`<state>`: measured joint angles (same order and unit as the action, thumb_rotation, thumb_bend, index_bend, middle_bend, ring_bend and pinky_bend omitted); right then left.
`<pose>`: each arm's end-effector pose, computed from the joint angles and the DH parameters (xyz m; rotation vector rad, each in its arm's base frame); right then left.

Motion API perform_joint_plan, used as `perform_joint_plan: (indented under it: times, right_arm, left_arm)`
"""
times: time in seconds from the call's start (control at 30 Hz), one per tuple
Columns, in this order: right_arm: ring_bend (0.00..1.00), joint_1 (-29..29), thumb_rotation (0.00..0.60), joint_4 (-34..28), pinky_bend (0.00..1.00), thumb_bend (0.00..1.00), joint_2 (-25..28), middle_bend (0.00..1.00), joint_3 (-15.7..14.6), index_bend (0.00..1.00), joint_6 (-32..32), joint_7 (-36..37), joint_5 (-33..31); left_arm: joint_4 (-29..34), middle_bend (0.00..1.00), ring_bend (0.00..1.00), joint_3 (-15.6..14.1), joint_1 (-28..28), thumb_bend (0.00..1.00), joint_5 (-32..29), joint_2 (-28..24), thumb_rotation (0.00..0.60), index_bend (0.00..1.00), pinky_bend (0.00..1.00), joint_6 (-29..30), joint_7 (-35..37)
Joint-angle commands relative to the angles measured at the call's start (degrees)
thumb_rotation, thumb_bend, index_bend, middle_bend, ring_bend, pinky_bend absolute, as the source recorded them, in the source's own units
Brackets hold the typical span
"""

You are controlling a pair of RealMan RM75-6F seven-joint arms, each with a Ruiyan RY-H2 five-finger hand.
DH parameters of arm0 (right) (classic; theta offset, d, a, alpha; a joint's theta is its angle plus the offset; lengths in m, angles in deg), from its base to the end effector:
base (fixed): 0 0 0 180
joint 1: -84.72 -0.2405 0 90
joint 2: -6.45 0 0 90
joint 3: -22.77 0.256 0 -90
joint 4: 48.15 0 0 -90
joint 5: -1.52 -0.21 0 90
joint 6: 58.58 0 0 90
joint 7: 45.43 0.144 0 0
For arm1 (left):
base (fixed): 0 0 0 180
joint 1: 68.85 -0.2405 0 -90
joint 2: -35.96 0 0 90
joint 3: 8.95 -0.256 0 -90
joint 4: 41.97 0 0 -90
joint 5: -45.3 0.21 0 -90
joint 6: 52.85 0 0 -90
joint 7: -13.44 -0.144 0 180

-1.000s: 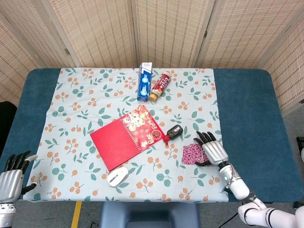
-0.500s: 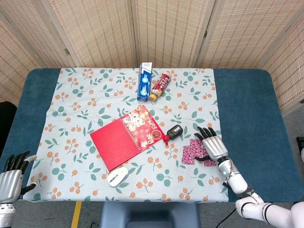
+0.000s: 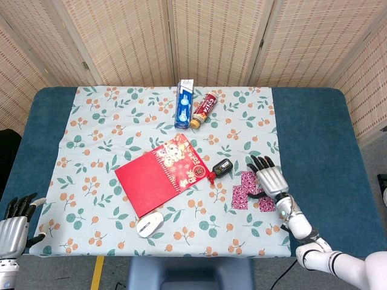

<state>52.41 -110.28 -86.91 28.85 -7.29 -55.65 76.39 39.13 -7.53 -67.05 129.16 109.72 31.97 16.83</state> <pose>-0.2725 -0.3315 -0.0225 1.8312 -0.9134 0.6560 -0.3486 0.1590 0.1202 -1.3171 -0.9946 -0.8515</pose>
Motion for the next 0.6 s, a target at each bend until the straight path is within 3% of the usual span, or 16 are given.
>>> perform_joint_plan:
  times: [0.03,0.6]
  right_arm:
    - [0.0,-0.3,0.391,0.5,0.0,0.21,-0.2,0.03,0.3,0.14,-0.3,0.0,-0.4]
    - [0.0,-3.0,0.393,4.7,0.0,0.21,-1.7,0.03,2.2,0.14,-2.5,0.4,-2.4]
  left_arm:
    - [0.0,0.13,0.13,0.0,0.0,0.43,0.1,0.0,0.6,0.25,0.0,0.0,0.0]
    - [0.3,0.13,0.13,0.0,0.1,0.43,0.0,0.0,0.6,0.24,0.0,-0.2,-0.6]
